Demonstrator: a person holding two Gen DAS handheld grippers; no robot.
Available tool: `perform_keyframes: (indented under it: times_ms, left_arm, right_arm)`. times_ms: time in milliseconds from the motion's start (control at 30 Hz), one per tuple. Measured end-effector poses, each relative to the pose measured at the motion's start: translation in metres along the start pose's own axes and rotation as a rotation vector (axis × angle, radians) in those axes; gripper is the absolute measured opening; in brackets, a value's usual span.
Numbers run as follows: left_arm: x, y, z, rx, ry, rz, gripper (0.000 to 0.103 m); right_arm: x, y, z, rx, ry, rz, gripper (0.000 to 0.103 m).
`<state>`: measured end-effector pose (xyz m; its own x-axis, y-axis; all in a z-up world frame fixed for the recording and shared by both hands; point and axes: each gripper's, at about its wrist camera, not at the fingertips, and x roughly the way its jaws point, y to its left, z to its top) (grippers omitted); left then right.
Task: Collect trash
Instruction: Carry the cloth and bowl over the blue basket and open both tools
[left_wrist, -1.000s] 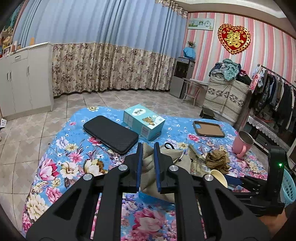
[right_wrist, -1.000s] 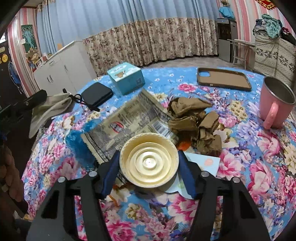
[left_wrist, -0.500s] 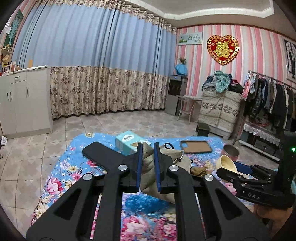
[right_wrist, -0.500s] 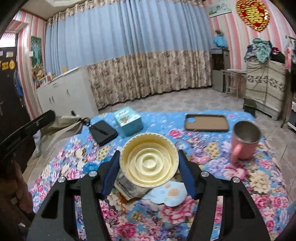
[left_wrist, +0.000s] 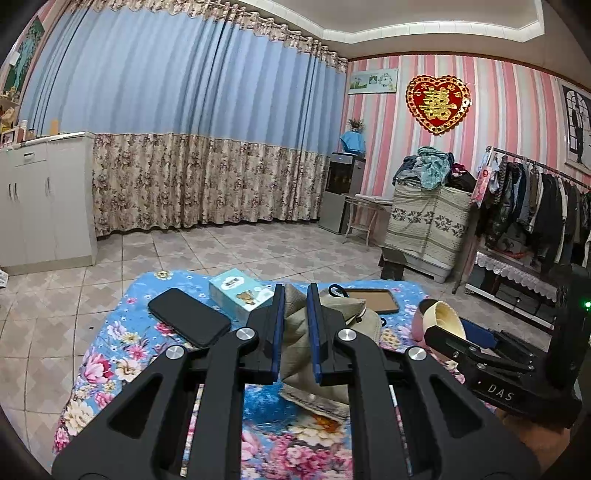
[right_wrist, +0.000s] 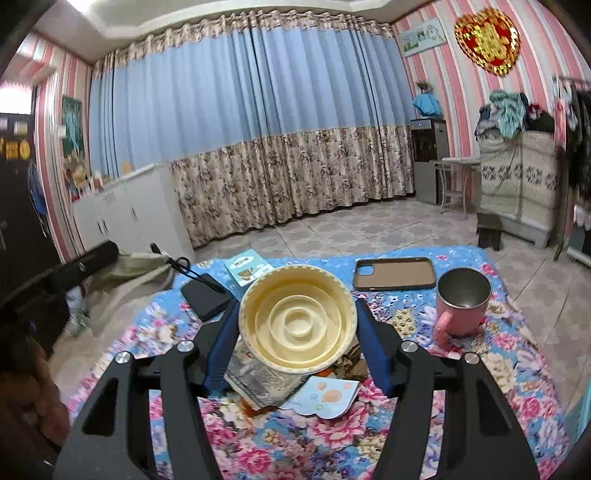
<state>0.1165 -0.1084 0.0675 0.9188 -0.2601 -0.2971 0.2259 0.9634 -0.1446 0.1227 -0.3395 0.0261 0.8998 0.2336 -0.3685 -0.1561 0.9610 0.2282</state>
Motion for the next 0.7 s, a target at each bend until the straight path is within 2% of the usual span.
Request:
perform_keyframes:
  times_ms: [233,433,600,700]
  left_arm:
    - [0.006,-0.042,0.003,0.019,0.002,-0.082,0.011]
    - [0.014,-0.079,-0.001,0.03,0.014,-0.141,0.011]
    - [0.024,-0.117,-0.009,0.036,0.037,-0.214,0.011]
    - [0.033,-0.15,-0.016,0.037,0.066,-0.312,0.011]
  right_arm:
    - [-0.02,-0.029,0.006,0.034,-0.037,-0.054,0.061]
    - [-0.055,-0.068,0.009,0.079,-0.093,-0.163,0.061]
    - [-0.099,-0.102,0.012,0.061,-0.143,-0.318,0.061]
    - [-0.143,-0.137,0.005,0.069,-0.169,-0.458,0.061]
